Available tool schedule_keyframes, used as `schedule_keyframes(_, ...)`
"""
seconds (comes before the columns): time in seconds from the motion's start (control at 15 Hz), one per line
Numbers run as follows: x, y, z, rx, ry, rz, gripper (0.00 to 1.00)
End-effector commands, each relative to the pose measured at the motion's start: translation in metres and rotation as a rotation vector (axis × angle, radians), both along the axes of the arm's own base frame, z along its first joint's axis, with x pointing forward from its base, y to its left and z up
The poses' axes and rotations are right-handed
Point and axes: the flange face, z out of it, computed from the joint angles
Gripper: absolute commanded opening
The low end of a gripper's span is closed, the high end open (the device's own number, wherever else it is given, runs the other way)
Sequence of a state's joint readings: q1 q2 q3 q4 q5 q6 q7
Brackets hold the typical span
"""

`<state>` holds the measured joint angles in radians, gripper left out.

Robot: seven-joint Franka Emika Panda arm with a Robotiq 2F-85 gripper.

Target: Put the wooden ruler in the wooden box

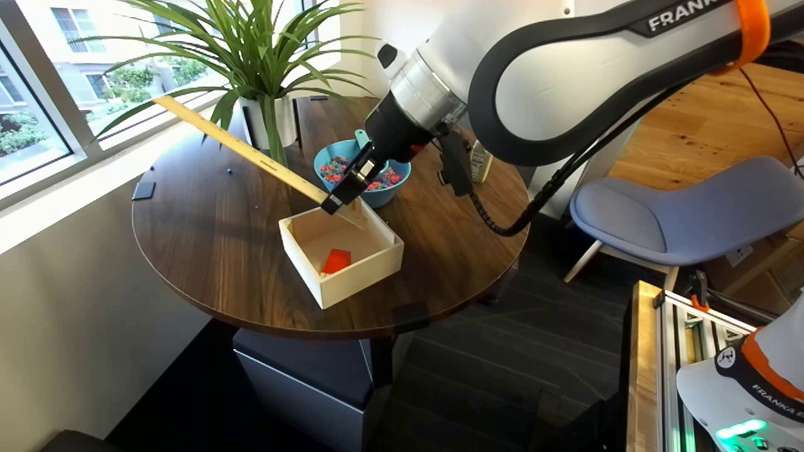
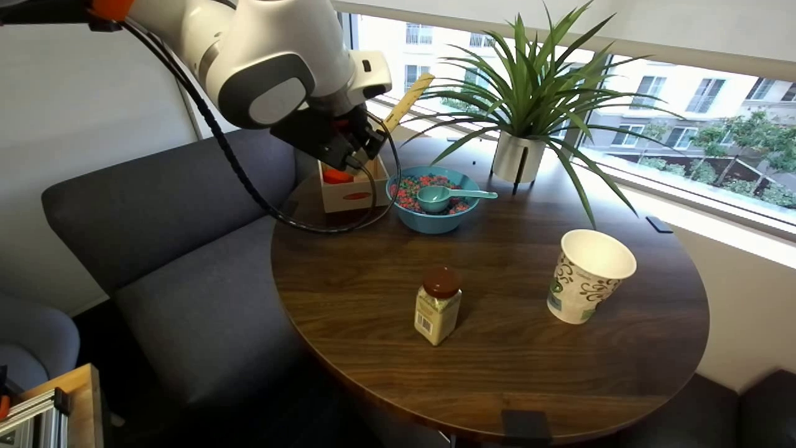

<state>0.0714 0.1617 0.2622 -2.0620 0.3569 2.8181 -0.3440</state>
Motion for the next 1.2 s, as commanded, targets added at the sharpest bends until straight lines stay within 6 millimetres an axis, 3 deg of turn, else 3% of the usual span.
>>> schedule_keyframes(0.0,-0.014,-0.013,-0.007,0.000,0.031,-0.002,0.10)
schedule_keyframes(0.87,-0.046,0.001,-0.016,-0.011,0.100,0.040,0.10)
schedule_keyframes(0.93,-0.047,0.000,-0.016,-0.014,0.101,0.033,0.51)
schedule_keyframes(1.13,-0.049,-0.001,-0.017,-0.013,0.108,0.029,0.76)
